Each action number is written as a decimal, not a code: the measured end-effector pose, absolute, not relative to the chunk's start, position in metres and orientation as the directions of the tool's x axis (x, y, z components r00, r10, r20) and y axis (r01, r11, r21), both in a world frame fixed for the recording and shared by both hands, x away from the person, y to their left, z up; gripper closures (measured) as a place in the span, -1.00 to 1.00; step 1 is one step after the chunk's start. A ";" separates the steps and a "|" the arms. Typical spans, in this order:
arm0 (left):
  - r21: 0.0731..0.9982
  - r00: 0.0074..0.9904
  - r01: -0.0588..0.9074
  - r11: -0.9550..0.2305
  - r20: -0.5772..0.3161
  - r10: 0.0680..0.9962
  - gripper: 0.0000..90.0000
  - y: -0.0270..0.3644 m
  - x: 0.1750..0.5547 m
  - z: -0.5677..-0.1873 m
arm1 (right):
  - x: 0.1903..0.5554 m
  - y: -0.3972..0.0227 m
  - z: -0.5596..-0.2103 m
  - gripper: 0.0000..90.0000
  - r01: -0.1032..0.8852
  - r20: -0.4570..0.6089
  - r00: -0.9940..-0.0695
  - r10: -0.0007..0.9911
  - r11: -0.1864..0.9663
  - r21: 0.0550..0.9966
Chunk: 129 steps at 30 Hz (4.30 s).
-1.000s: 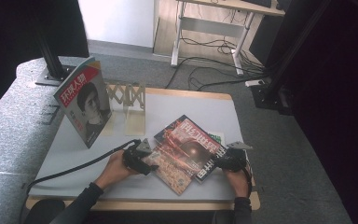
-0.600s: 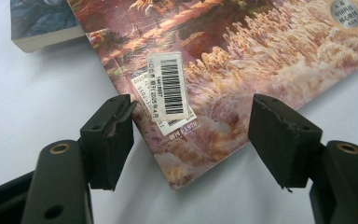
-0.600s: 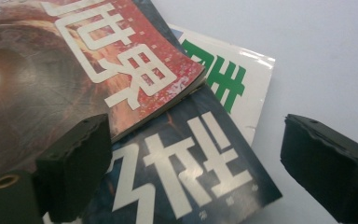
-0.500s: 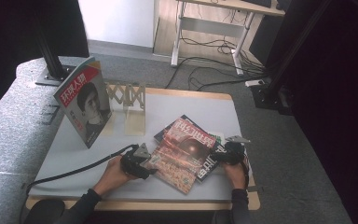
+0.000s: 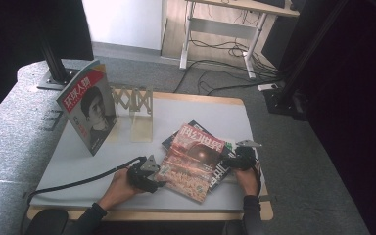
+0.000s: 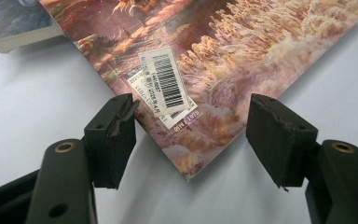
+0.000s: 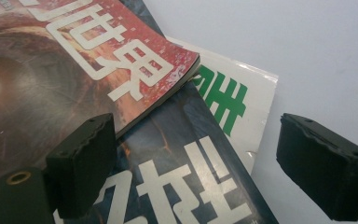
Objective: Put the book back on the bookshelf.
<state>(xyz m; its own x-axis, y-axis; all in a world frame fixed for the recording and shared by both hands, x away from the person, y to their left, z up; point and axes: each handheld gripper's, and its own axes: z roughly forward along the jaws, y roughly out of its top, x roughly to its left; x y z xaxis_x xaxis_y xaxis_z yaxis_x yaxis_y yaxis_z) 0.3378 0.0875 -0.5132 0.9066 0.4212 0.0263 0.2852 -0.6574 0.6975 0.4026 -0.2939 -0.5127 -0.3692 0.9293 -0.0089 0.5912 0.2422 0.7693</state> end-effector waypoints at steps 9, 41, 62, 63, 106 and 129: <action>0.706 0.900 0.287 -0.647 0.032 0.434 -0.24 0.086 0.333 -0.515 | 0.399 -0.310 -0.516 -0.72 0.612 0.070 -0.394 0.917 0.205 0.764; 0.677 0.898 0.317 -0.664 0.010 0.440 -0.18 0.097 0.327 -0.518 | 0.348 -0.282 -0.516 -0.54 0.600 0.069 -0.427 0.902 0.225 0.767; 0.728 0.893 0.345 -0.593 -0.059 0.447 -0.17 0.093 0.334 -0.519 | 0.376 -0.299 -0.501 -0.72 0.611 0.113 -0.418 0.901 0.187 0.769; 0.733 0.893 0.344 -0.587 -0.063 0.445 -0.17 0.093 0.334 -0.518 | 0.381 -0.297 -0.501 -0.72 0.617 0.114 -0.416 0.902 0.188 0.764; 0.739 0.870 0.368 -0.564 -0.059 0.490 -0.10 0.105 0.344 -0.525 | 0.439 -0.286 -0.510 -0.50 0.676 0.247 -0.484 0.839 0.180 0.715; 0.740 0.863 0.370 -0.561 -0.050 0.503 -0.20 0.106 0.344 -0.525 | 0.421 -0.288 -0.479 0.84 0.611 0.120 -0.426 0.897 0.187 0.769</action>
